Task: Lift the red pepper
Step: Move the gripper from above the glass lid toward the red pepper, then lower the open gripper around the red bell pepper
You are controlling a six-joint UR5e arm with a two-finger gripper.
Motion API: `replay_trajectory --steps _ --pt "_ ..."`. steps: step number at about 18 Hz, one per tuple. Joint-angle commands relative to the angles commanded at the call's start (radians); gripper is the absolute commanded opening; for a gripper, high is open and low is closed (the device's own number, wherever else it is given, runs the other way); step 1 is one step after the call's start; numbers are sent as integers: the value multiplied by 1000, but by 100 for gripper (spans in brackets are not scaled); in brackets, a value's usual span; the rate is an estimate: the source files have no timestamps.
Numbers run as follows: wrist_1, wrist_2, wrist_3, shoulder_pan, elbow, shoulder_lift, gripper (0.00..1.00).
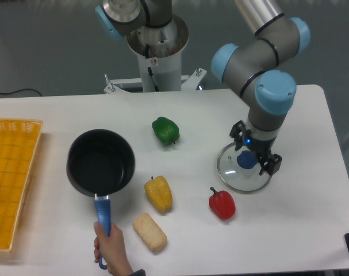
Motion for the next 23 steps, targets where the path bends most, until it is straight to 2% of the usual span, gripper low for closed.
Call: replay_trajectory --steps 6,10,15,19,23 --pt "12 -66 -232 -3 8 -12 100" --pt "22 -67 -342 -12 17 -21 100" --pt "109 -64 -560 -58 17 -66 100" --pt "143 -61 -684 -74 21 -86 100" --pt "183 -51 -862 -92 54 -126 100"
